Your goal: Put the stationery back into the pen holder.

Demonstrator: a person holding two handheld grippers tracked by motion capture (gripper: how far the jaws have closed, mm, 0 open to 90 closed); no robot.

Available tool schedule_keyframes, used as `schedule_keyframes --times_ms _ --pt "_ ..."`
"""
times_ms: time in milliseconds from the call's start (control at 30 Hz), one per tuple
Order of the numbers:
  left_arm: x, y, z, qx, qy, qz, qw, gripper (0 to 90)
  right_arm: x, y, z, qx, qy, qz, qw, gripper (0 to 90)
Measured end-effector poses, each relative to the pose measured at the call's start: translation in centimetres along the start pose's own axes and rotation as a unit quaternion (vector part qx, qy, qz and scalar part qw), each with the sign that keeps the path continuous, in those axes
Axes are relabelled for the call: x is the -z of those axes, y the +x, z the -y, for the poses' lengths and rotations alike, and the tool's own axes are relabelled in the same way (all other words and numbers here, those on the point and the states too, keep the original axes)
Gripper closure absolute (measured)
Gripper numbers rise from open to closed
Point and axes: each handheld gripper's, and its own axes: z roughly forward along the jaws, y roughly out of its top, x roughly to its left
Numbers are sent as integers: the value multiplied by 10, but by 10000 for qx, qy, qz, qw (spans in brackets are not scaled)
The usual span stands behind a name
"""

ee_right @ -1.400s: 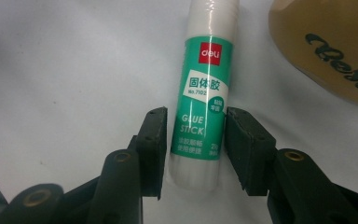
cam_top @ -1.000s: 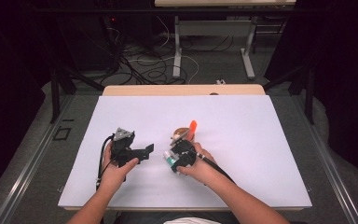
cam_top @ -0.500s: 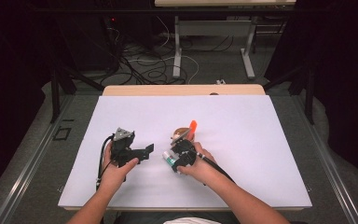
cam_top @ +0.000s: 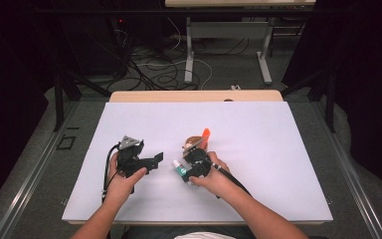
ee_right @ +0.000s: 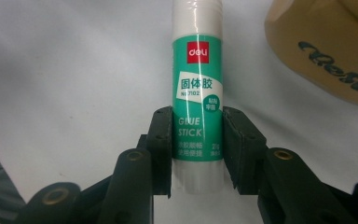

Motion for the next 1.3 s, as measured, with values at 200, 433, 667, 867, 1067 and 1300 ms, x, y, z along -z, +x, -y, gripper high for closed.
schedule_keyframes --times_ms 200,433,667,867,1067,1300 --pt "3 0 -1 159 -173 31 9997 64 9 1 4 90 -429 -167 9989 660" --pt "9 -3 -6 355 -339 260 9985 66 21 -2 11 116 -787 -198 9966 660" --pt "18 -6 -8 384 -554 700 9953 77 26 -2 17 159 -1217 -191 9923 660" --pt "23 -8 -9 450 -600 823 9938 122 30 1 19 279 -1624 -148 9862 660" --pt "24 -8 -10 618 -510 987 9919 160 29 3 23 291 -1881 -128 9816 660" --pt "24 -11 -10 662 -377 1163 9903 176 29 1 25 294 -2062 -136 9780 660"
